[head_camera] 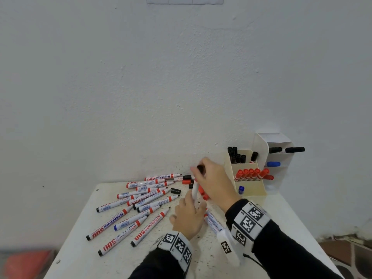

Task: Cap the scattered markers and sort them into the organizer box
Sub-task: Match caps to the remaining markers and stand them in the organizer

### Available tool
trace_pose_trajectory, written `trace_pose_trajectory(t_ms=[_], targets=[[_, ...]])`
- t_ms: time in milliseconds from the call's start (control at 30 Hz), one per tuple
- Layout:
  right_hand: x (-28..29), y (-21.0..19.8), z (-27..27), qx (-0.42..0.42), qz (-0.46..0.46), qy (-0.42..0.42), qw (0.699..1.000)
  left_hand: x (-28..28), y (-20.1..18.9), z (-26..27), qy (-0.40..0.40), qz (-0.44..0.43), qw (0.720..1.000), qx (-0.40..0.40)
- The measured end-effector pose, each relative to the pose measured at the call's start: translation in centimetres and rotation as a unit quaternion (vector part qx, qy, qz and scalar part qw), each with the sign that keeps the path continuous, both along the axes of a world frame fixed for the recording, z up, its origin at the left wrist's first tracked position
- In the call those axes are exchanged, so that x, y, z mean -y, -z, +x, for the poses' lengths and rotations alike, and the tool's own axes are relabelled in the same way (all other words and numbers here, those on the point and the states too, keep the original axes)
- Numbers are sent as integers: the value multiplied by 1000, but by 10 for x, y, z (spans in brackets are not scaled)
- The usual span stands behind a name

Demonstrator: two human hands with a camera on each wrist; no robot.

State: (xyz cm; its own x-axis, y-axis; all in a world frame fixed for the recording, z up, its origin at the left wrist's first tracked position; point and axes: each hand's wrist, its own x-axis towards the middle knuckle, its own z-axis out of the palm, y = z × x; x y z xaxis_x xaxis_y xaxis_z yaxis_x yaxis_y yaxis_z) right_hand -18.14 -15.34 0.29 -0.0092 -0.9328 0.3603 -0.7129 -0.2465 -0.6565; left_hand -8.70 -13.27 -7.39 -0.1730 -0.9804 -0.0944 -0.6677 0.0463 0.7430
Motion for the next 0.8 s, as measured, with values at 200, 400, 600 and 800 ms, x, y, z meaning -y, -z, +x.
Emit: trace_pose_trajectory(t_ms=[200, 400, 600, 800], targets=[[2, -63, -47, 24, -171, 97, 980, -7, 5, -16, -1, 106, 975, 196], [20, -55, -103, -11, -161, 175, 971, -3, 0, -23, 25, 118, 962, 246], [36, -31, -116, 14, -92, 172, 981, 2, -6, -25, 20, 150, 972, 182], [53, -18, -126, -61, 9, 196, 979, 5, -6, -15, -23, 166, 976, 138]])
